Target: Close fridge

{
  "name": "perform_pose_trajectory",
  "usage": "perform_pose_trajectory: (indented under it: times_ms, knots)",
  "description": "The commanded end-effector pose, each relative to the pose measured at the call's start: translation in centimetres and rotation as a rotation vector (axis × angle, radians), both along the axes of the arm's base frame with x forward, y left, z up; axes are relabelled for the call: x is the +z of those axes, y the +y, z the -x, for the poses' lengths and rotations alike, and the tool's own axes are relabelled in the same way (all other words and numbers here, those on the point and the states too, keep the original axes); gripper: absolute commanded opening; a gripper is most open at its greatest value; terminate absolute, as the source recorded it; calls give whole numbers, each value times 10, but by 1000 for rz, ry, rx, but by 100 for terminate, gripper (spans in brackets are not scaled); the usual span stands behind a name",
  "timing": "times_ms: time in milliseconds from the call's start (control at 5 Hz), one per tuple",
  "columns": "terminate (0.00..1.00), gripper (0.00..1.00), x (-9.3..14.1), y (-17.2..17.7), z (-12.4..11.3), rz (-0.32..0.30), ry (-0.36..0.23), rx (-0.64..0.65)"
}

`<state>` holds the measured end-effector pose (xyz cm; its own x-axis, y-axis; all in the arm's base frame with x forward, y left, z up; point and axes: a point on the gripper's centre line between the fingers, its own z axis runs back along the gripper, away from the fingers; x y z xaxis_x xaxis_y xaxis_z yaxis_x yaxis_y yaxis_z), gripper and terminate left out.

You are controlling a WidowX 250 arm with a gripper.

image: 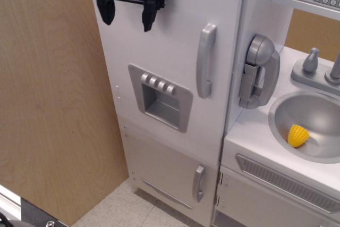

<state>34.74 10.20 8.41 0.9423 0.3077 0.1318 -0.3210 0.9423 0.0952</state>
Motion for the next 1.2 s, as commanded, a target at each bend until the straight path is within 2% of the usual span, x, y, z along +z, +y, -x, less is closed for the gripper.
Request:
perform_pose_trajectory:
  times_ms: [0,400,600,800,1000]
  knots:
    - [0,100,17,2,-11,-12,-53,6]
    - [0,100,28,2,43,-4,-55,-116]
    - [0,100,34,4,54,5,-42,-141]
    - [0,100,34,4,54,5,-42,-141]
    - [100,100,34,4,54,5,-42,-141]
